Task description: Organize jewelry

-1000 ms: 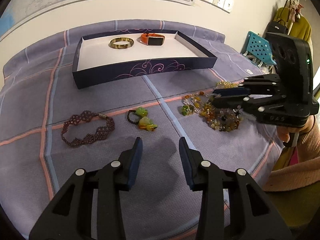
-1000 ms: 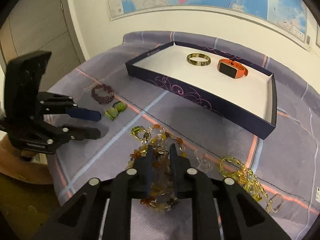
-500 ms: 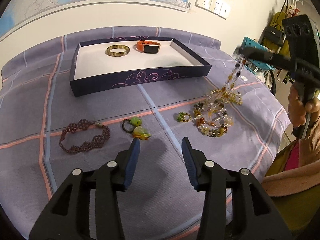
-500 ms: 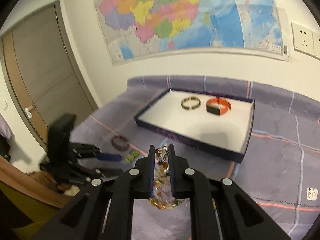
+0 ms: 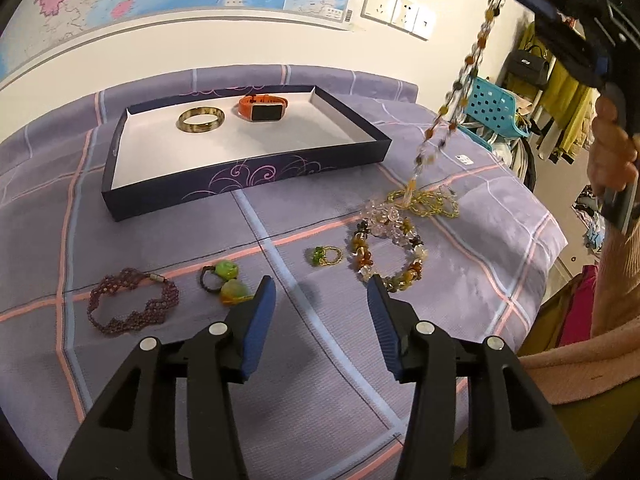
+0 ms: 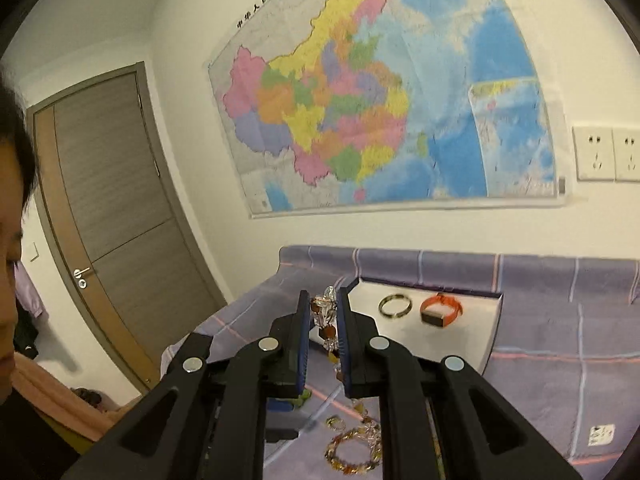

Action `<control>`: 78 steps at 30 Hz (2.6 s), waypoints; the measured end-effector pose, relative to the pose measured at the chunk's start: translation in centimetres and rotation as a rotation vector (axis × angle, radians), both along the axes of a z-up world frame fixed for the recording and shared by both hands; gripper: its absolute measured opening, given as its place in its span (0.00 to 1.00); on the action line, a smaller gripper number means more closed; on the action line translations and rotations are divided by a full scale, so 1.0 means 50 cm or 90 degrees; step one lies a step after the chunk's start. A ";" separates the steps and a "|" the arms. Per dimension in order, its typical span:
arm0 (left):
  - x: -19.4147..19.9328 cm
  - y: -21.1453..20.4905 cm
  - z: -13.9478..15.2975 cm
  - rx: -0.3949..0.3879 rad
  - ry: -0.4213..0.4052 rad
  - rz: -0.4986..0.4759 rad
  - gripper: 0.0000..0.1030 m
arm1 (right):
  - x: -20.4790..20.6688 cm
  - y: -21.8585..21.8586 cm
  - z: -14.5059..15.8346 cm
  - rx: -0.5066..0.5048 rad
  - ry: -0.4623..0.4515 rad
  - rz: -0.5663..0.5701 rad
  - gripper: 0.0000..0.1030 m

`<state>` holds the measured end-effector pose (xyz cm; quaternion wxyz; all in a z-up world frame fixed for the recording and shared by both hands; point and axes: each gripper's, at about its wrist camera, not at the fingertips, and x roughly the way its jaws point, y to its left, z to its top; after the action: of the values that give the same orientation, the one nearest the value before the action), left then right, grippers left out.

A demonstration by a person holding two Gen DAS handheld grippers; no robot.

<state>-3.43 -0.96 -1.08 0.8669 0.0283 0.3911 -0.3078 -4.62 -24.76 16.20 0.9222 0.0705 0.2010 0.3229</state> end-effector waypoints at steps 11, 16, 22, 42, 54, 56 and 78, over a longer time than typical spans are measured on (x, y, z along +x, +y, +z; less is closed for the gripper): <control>0.011 0.095 -0.001 0.013 0.002 0.084 0.46 | 0.024 -0.008 -0.011 -0.009 0.012 -0.026 0.11; 0.017 0.092 -0.005 0.013 0.003 0.080 0.46 | 0.028 0.000 -0.014 -0.012 0.014 -0.022 0.11; 0.030 0.052 -0.021 0.028 0.014 0.059 0.44 | 0.038 0.003 -0.021 -0.014 0.020 -0.025 0.11; 0.055 -0.066 -0.023 0.055 0.000 -0.019 0.40 | 0.058 0.004 -0.045 -0.017 0.043 -0.019 0.11; 0.069 -0.082 -0.042 0.076 0.019 -0.016 0.23 | 0.078 0.008 -0.071 -0.017 0.075 -0.004 0.11; 0.072 -0.084 -0.042 0.084 0.018 -0.012 0.13 | 0.081 0.009 -0.076 -0.019 0.080 -0.003 0.11; 0.153 -0.006 0.093 0.012 -0.033 0.056 0.09 | 0.140 0.010 0.048 -0.017 -0.015 -0.018 0.11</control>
<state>4.20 -1.27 3.58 0.8892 0.0271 0.3720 -0.2649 2.36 -24.24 18.63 0.9298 0.0571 0.1937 0.3078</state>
